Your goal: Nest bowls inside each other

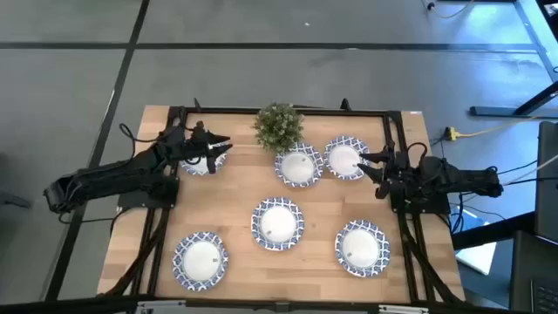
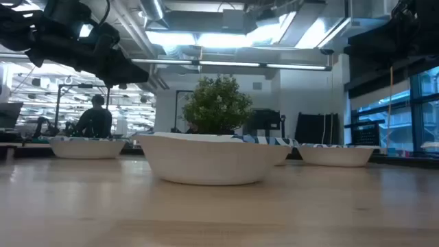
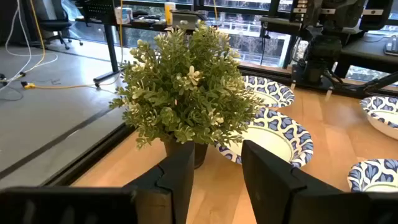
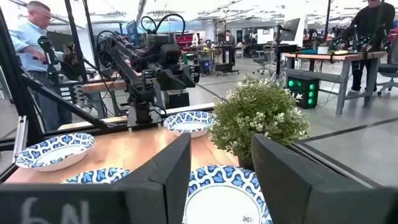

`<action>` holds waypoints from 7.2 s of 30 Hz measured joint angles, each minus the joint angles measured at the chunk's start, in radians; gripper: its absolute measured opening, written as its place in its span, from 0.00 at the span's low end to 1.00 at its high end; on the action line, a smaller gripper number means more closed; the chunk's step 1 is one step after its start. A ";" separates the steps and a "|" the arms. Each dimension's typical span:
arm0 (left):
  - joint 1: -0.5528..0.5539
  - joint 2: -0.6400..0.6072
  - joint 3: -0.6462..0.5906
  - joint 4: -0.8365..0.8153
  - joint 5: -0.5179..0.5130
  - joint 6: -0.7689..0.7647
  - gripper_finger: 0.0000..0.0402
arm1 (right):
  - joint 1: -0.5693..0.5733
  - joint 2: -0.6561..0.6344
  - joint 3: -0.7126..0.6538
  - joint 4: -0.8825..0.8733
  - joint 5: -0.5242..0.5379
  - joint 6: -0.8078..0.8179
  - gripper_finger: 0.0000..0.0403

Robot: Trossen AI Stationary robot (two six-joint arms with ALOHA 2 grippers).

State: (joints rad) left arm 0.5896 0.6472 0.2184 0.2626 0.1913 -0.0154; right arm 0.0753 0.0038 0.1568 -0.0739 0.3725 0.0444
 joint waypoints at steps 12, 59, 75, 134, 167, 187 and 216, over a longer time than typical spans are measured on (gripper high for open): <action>0.000 0.000 0.000 0.000 0.000 0.000 0.32 | 0.000 0.000 0.000 0.000 0.000 0.000 0.42; 0.000 0.000 0.000 0.000 0.000 0.000 0.32 | 0.000 0.000 0.000 0.001 0.000 0.000 0.42; 0.000 0.000 0.000 0.000 0.000 0.000 0.32 | 0.000 0.000 0.000 0.005 0.001 0.000 0.42; 0.000 0.000 0.000 0.000 0.000 0.000 0.32 | -0.066 1.094 0.739 -0.937 -0.099 0.293 0.42; 0.000 0.000 0.000 0.000 0.000 -0.001 0.32 | -0.158 1.171 0.722 -0.772 -0.051 0.238 0.73; 0.000 0.000 0.000 0.000 0.000 -0.002 0.32 | -0.155 1.378 0.642 -0.626 -0.155 0.242 0.73; 0.000 0.000 0.000 0.000 0.000 -0.001 0.32 | -0.154 1.056 0.460 -0.518 -0.190 0.290 0.73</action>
State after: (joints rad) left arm 0.5900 0.6472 0.2184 0.2629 0.1917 -0.0166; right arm -0.0792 1.0593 0.6163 -0.5914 0.1822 0.3347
